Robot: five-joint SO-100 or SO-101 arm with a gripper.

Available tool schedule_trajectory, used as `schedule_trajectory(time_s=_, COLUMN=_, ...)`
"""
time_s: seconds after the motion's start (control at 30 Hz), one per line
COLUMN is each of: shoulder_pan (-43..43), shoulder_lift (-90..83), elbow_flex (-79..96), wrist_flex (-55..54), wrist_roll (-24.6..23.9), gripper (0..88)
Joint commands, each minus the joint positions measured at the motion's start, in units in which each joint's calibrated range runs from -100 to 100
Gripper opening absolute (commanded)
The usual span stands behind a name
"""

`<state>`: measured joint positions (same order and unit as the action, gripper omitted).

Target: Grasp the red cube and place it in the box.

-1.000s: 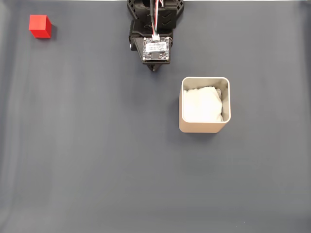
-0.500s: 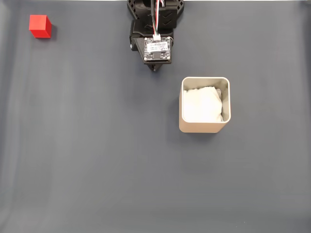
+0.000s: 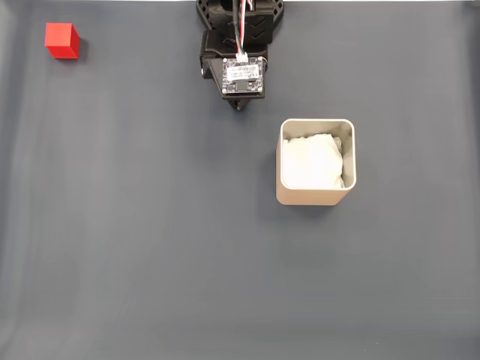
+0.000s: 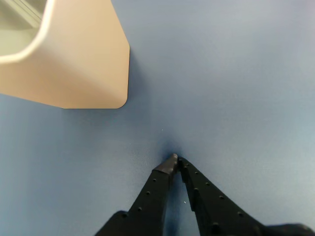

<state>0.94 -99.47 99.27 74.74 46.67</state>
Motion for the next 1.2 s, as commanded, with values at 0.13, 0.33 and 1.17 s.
schedule_trajectory(time_s=0.13, shoulder_pan=-0.05, shoulder_lift=-0.53, elbow_flex=0.55, wrist_flex=-0.67, wrist_roll=0.00, gripper=0.3)
schedule_trajectory(time_s=0.33, shoulder_pan=0.73, shoulder_lift=-0.02, elbow_flex=-0.18, wrist_flex=-14.21, wrist_roll=-1.32, gripper=0.3)
schedule_trajectory(time_s=1.17, shoulder_pan=10.38, shoulder_lift=37.89, elbow_flex=-47.58, wrist_flex=-18.23, wrist_roll=1.07, gripper=2.0)
